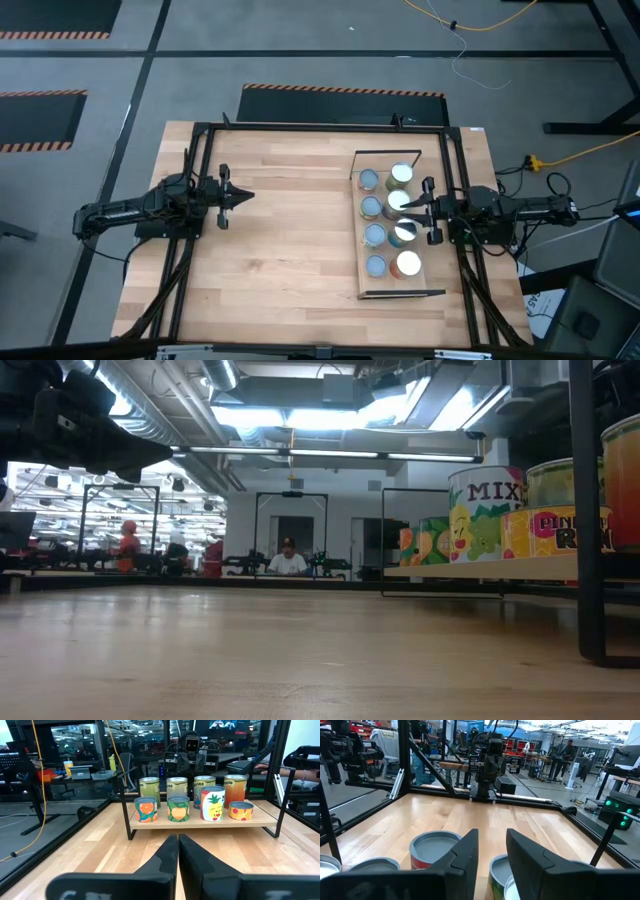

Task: Pick and place cans onto a shelf
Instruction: Return to Home Position

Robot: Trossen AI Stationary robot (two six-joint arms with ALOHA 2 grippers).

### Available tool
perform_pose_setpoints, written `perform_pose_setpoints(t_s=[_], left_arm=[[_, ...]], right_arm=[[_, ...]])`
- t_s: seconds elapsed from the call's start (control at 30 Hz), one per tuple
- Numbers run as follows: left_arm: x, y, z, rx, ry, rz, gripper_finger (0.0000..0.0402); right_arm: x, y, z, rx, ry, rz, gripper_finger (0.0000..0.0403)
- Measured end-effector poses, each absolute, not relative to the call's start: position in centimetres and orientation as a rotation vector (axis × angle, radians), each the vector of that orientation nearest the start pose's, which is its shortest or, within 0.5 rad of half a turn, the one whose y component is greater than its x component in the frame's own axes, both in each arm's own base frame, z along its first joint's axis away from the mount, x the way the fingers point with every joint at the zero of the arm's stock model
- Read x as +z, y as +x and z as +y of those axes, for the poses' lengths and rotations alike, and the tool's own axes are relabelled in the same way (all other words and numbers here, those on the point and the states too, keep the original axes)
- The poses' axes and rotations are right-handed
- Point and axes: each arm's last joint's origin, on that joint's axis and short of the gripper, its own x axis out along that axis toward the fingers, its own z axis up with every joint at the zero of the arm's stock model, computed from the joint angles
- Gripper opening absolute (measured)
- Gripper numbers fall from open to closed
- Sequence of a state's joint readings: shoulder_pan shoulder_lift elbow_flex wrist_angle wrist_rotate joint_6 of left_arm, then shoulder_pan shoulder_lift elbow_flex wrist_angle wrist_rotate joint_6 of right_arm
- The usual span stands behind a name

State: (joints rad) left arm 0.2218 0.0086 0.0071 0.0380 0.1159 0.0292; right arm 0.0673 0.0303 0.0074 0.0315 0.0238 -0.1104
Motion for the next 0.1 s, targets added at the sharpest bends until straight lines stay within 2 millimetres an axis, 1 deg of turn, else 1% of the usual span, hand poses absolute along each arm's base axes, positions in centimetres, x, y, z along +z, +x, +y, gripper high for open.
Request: perform_pose_setpoints(t_s=[0.1], left_arm=[[16.89, 9.59, 1.82, 0.106, 0.035, -0.034, 0.0013]], right_arm=[[16.67, 9.89, 0.60, 0.043, -0.109, -0.011, 0.0105]])
